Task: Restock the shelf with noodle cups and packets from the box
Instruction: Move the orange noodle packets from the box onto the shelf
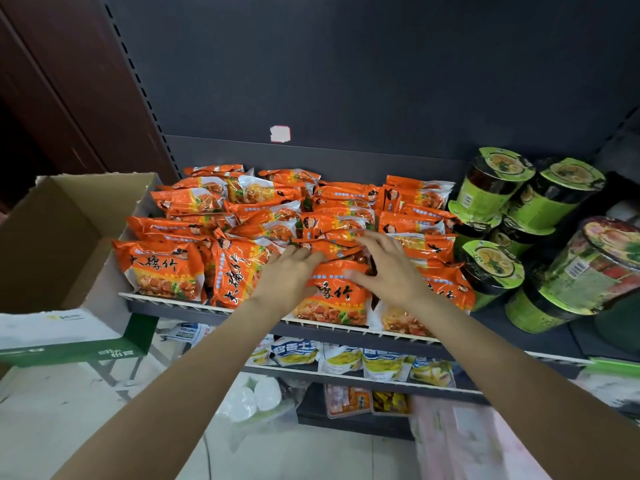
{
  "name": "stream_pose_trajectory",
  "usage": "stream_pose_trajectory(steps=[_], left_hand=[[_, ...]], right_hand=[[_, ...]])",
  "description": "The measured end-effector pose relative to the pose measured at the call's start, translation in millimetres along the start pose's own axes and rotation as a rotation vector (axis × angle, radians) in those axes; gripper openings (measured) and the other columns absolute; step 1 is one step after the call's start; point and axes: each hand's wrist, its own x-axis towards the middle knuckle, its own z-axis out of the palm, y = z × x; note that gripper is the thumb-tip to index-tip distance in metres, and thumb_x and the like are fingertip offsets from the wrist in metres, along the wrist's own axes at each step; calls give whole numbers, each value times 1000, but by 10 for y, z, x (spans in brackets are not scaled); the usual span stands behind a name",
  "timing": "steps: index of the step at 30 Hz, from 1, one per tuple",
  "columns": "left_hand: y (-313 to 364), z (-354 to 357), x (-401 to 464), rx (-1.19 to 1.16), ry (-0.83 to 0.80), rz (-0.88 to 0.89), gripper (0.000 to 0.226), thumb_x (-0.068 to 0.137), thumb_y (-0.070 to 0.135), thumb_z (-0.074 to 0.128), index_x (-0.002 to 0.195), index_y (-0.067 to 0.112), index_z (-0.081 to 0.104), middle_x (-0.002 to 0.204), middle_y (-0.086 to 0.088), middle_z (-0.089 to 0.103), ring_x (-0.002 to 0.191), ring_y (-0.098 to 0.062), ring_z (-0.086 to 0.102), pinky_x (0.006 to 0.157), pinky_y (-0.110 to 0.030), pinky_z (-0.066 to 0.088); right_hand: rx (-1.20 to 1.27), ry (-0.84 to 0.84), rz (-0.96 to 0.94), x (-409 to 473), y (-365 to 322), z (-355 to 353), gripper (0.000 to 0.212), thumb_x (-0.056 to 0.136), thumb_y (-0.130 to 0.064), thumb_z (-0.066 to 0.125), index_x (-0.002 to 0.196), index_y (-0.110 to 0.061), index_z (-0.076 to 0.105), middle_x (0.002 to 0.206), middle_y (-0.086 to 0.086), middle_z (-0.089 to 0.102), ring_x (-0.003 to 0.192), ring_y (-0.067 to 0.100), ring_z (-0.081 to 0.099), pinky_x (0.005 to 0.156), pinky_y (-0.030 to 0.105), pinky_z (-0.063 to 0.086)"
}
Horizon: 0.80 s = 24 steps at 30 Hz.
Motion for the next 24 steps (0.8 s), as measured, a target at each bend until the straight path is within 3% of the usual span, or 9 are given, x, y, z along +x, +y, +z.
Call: stream_pose_trajectory(steps=[3, 6, 9, 15, 19, 21, 24], left_hand=[[0, 42, 43, 21, 27, 24, 60, 86, 37, 63, 137, 26, 35, 132, 0, 49, 124, -23, 39, 103, -39, 33], [-31, 64, 51, 37, 55, 43, 62, 84, 43, 64, 137, 26, 36, 131, 1, 48, 124, -23, 39, 102, -39, 34], [-55, 101, 35, 68, 76, 54, 69, 79, 47, 67, 137, 26, 37, 131, 0, 48, 123, -24, 39, 101, -40, 35], [-32, 197, 59, 78, 166, 42, 63, 76, 38, 73, 131, 21, 47, 123, -4, 54, 116, -28, 46, 92, -41, 41], [-32, 219, 78, 120, 193, 36, 63, 63, 37, 84, 118, 20, 58, 107, -4, 60, 99, -26, 56, 79, -40, 49], [-35, 251, 65, 129, 190, 66, 61, 62, 36, 84, 115, 19, 58, 106, -5, 59, 96, -26, 56, 77, -40, 49], [-73, 329, 28, 163, 181, 138, 56, 67, 34, 81, 116, 20, 58, 112, -5, 55, 101, -25, 54, 81, -40, 47]], right_hand=[[34, 14, 18, 172, 52, -89, 44, 100, -25, 40, 144, -25, 35, 151, 0, 28, 141, 18, 21, 114, 38, 23], [-73, -77, 23, 342, 76, -132, 47, 94, -10, 52, 138, -24, 44, 145, 4, 42, 134, 23, 37, 110, 38, 33], [-117, -161, 58, 437, 29, -91, 45, 86, -12, 65, 129, -23, 56, 134, 7, 54, 117, 26, 53, 97, 40, 45], [-20, 8, 97, 438, 36, -97, 17, 87, -13, 63, 102, -16, 71, 112, 4, 67, 98, 22, 62, 81, 29, 46], [-27, 84, 111, 377, 31, -117, 14, 89, -16, 62, 99, -18, 71, 116, 2, 66, 88, 19, 64, 76, 28, 48], [21, 38, 110, 349, 15, -131, 17, 91, -24, 59, 103, -17, 69, 121, 2, 63, 95, 20, 62, 80, 29, 46], [-3, -128, 100, 290, -13, -123, 49, 82, -52, 63, 117, -19, 59, 128, 4, 51, 118, 23, 48, 96, 39, 42]])
